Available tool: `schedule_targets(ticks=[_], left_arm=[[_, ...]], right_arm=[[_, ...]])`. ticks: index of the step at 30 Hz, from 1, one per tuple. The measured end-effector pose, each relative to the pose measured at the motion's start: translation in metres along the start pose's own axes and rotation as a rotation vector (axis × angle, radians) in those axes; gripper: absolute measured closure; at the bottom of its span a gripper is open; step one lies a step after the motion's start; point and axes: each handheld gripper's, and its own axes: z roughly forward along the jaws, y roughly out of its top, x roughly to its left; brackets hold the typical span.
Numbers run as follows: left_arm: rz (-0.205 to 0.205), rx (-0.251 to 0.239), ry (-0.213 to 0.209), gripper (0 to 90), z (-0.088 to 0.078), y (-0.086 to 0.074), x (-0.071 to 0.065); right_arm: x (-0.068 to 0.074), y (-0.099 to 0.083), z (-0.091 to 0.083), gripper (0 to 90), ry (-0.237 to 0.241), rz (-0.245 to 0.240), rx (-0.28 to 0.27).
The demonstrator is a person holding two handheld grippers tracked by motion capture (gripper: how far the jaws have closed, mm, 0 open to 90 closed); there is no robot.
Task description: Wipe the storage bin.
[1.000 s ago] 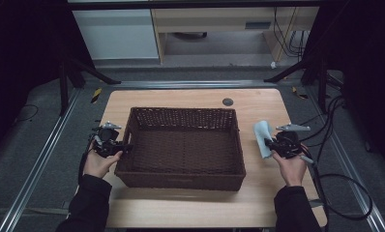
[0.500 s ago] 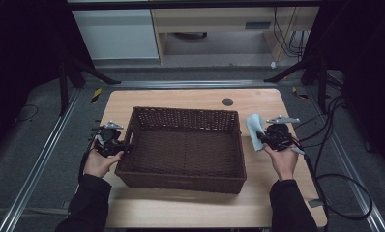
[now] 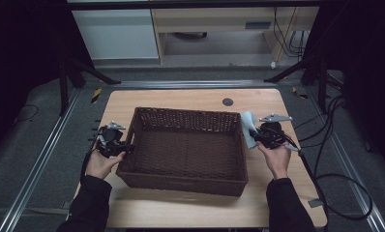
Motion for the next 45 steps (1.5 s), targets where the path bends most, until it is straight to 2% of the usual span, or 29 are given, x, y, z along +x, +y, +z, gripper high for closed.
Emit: schedule_targets(ticks=[6,11,16,21,22,25,29,31,33,34,36,40,43,45], left_arm=[[0.012,0.006,0.008,70.7,0.000,0.001,-0.001],[0.008,0.005,0.013,70.7,-0.001,-0.001,-0.001],[0.018,0.015,0.020,70.8,0.000,0.000,-0.002],[0.010,0.012,0.011,70.7,0.000,0.000,0.000],[0.008,0.012,0.012,70.8,0.000,0.000,0.000],[0.006,0.011,0.014,70.8,0.000,0.000,-0.001],[0.004,0.011,0.017,70.9,0.000,0.000,-0.001],[0.007,0.012,0.019,70.9,0.000,0.001,-0.001],[0.007,0.013,0.020,70.9,0.000,0.001,-0.001],[0.007,0.013,0.021,70.9,0.000,0.001,-0.001],[0.006,0.014,0.021,70.9,0.000,0.001,-0.001],[0.007,0.014,0.022,71.0,0.000,0.001,-0.001],[0.002,0.013,0.024,71.2,0.001,0.002,-0.001],[0.001,0.014,0.026,71.4,0.001,0.002,-0.002]], right_arm=[[0.005,0.011,-0.010,83.0,0.030,-0.044,-0.061],[0.004,0.010,-0.012,83.2,0.046,-0.065,-0.054],[0.010,0.003,0.001,83.4,0.066,-0.105,0.000],[0.011,-0.005,0.011,83.4,0.063,-0.097,0.033],[0.010,-0.011,0.016,83.4,0.058,-0.100,0.065],[0.009,-0.015,0.019,83.4,0.062,-0.092,0.082],[0.004,-0.028,0.032,83.3,0.085,-0.037,0.137],[0.003,-0.031,0.040,83.3,0.090,-0.035,0.170],[0.002,-0.031,0.041,83.3,0.097,-0.033,0.170],[0.000,-0.027,0.039,83.3,0.117,-0.004,0.138],[-0.001,-0.020,0.031,83.4,0.109,0.001,0.087],[0.001,-0.002,0.005,83.4,0.087,-0.027,-0.045],[0.004,0.007,-0.005,83.4,0.082,-0.062,-0.081],[0.006,0.008,-0.007,83.4,0.080,-0.072,-0.083]])
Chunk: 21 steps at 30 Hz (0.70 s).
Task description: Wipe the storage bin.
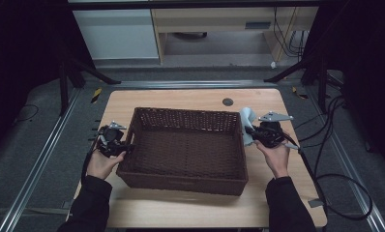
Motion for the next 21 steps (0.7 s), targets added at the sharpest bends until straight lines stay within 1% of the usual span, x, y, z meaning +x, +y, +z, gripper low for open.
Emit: schedule_targets(ticks=[2,3,4,5,7,8,11,13,14,17,18,19,20,21], left_arm=[[0.000,-0.001,0.004,71.6,0.001,0.001,0.000],[-0.004,-0.003,0.004,71.7,0.002,0.002,0.000],[-0.004,-0.003,0.004,71.7,0.002,0.002,0.000],[-0.006,-0.005,0.004,71.7,0.003,0.003,0.000],[-0.004,-0.004,0.006,71.7,0.003,0.005,0.000],[0.000,-0.004,0.005,71.6,0.005,0.006,0.001],[0.004,-0.003,0.004,71.4,0.005,0.008,0.001],[0.005,-0.004,0.004,71.1,0.005,0.008,0.001],[0.005,-0.004,0.004,70.8,0.005,0.008,0.001],[0.006,-0.006,0.012,68.8,0.005,0.007,0.001],[-0.001,-0.008,0.022,63.2,0.005,0.007,0.001],[-0.001,-0.008,0.029,63.2,0.004,0.007,0.002],[-0.009,-0.013,0.030,59.3,0.004,0.007,0.003],[-0.009,-0.013,0.030,58.7,0.004,0.007,0.003]], right_arm=[[0.001,0.001,0.001,83.4,-0.004,-0.027,0.014],[0.001,-0.001,0.005,83.4,-0.005,-0.041,0.042],[0.001,-0.001,0.005,83.4,-0.005,-0.041,0.042],[-0.001,-0.006,0.008,83.5,-0.003,-0.036,0.066],[-0.002,-0.008,0.010,83.5,-0.001,-0.032,0.074],[-0.004,-0.015,0.015,83.5,0.001,-0.017,0.105],[-0.005,-0.025,0.025,83.4,0.008,0.005,0.158],[-0.004,-0.031,0.031,83.4,0.009,-0.001,0.196],[-0.004,-0.031,0.031,83.4,0.009,-0.001,0.196],[-0.003,-0.037,0.039,83.4,0.016,0.009,0.237],[-0.003,-0.039,0.040,83.4,0.020,0.020,0.247],[-0.003,-0.039,0.040,83.4,0.020,0.020,0.247],[-0.004,-0.037,0.036,83.3,0.014,0.023,0.227],[-0.004,-0.037,0.036,83.3,0.014,0.023,0.227]])
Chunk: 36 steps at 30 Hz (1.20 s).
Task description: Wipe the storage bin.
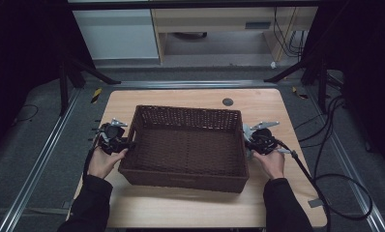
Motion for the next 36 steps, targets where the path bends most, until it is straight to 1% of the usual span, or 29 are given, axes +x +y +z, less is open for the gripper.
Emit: schedule_targets(ticks=[1,2,3,4,5,6,8,9,10,11,12,13,16,18,20,21,22,23,25,26,27,28,29,30,33,34,35,36], left_arm=[[0.004,-0.004,0.000,58.2,0.000,-0.001,0.000],[0.004,-0.004,0.000,58.3,0.000,-0.001,0.000],[0.020,-0.009,0.011,58.3,-0.002,-0.001,-0.001],[0.023,-0.010,0.015,58.6,-0.003,-0.001,-0.003],[0.033,-0.009,0.016,59.5,-0.003,-0.001,-0.004],[0.028,-0.006,0.014,61.1,-0.004,-0.001,-0.005],[0.031,-0.010,0.014,65.4,-0.006,-0.001,-0.007],[0.031,-0.010,0.014,66.8,-0.006,-0.001,-0.007],[0.035,-0.009,0.004,67.6,-0.007,-0.001,-0.007],[0.031,-0.008,0.003,67.6,-0.007,-0.001,-0.007],[0.018,-0.009,-0.004,68.4,-0.007,-0.002,-0.007],[0.018,-0.009,-0.004,68.4,-0.007,-0.002,-0.007],[-0.005,-0.013,-0.017,68.1,-0.008,-0.004,-0.006],[-0.011,0.001,-0.043,66.3,-0.008,-0.006,-0.005],[-0.004,0.009,-0.045,65.6,-0.007,-0.007,-0.006],[-0.008,0.000,-0.046,65.6,-0.008,-0.008,-0.005],[-0.012,0.000,-0.056,65.8,-0.007,-0.009,-0.005],[-0.012,0.000,-0.056,66.5,-0.007,-0.009,-0.005],[-0.003,-0.005,-0.046,67.7,-0.008,-0.009,-0.006],[0.000,-0.004,-0.039,68.8,-0.008,-0.009,-0.007],[-0.004,-0.005,-0.038,68.8,-0.008,-0.009,-0.007],[-0.011,-0.009,-0.039,69.6,-0.008,-0.010,-0.007],[-0.022,-0.014,-0.040,69.6,-0.008,-0.010,-0.006],[-0.043,-0.019,-0.046,70.3,-0.008,-0.011,-0.005],[-0.046,-0.019,-0.040,70.8,-0.008,-0.010,-0.006],[-0.048,-0.022,-0.037,71.1,-0.007,-0.010,-0.006],[-0.053,-0.024,-0.039,71.3,-0.007,-0.010,-0.005],[-0.052,-0.024,-0.041,71.4,-0.006,-0.009,-0.005]], right_arm=[[-0.001,0.003,-0.011,83.3,-0.007,0.005,-0.052],[-0.001,0.005,-0.018,83.3,-0.008,0.011,-0.081],[-0.001,0.007,-0.025,83.3,-0.009,0.015,-0.109],[0.000,0.008,-0.032,83.3,-0.011,0.007,-0.136],[0.002,0.010,-0.038,83.3,-0.015,-0.004,-0.156],[0.003,0.012,-0.043,83.3,-0.013,-0.017,-0.171],[0.007,0.014,-0.050,83.3,-0.011,-0.033,-0.189],[0.007,0.014,-0.050,83.3,-0.011,-0.033,-0.189],[0.012,0.016,-0.053,83.3,-0.011,-0.056,-0.187],[0.012,0.016,-0.053,83.3,-0.011,-0.056,-0.187],[0.013,0.015,-0.052,83.4,-0.008,-0.065,-0.179],[0.013,0.015,-0.052,83.4,-0.008,-0.065,-0.179],[0.014,0.011,-0.049,83.4,-0.018,-0.080,-0.152],[0.010,0.005,-0.043,83.4,-0.017,-0.062,-0.123],[0.010,0.001,-0.038,83.4,-0.013,-0.051,-0.099],[0.010,0.001,-0.038,83.4,-0.013,-0.051,-0.099],[0.011,-0.003,-0.032,83.4,-0.014,-0.051,-0.068],[0.011,-0.003,-0.032,83.4,-0.014,-0.051,-0.068],[0.012,-0.005,-0.026,83.4,-0.012,-0.049,-0.047],[0.014,-0.007,-0.019,83.4,0.000,-0.044,-0.026],[0.014,-0.007,-0.019,83.4,0.000,-0.044,-0.026],[0.015,-0.008,-0.015,83.4,0.003,-0.048,-0.008],[0.015,-0.008,-0.015,83.4,0.003,-0.048,-0.008],[0.015,-0.008,-0.013,83.3,0.007,-0.042,-0.005],[0.013,-0.006,-0.016,83.4,0.008,-0.038,-0.019],[0.012,-0.005,-0.019,83.4,0.003,-0.036,-0.033],[0.011,0.000,-0.028,83.4,-0.001,-0.033,-0.078],[0.011,0.002,-0.033,83.3,-0.002,-0.036,-0.103]])
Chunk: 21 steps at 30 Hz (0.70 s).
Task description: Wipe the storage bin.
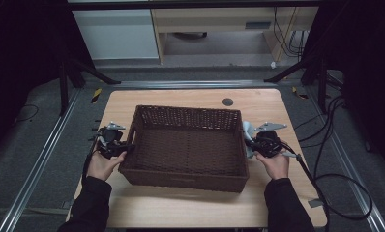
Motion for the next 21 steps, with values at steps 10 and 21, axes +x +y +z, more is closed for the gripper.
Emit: schedule_targets(ticks=[10,21], left_arm=[[0.007,-0.004,-0.003,71.6,0.005,0.007,0.002],[0.040,-0.032,0.046,49.6,0.000,0.004,0.003]], right_arm=[[0.007,0.013,-0.019,83.4,-0.022,-0.046,-0.058],[0.005,-0.003,0.001,83.4,-0.012,-0.036,0.044]])
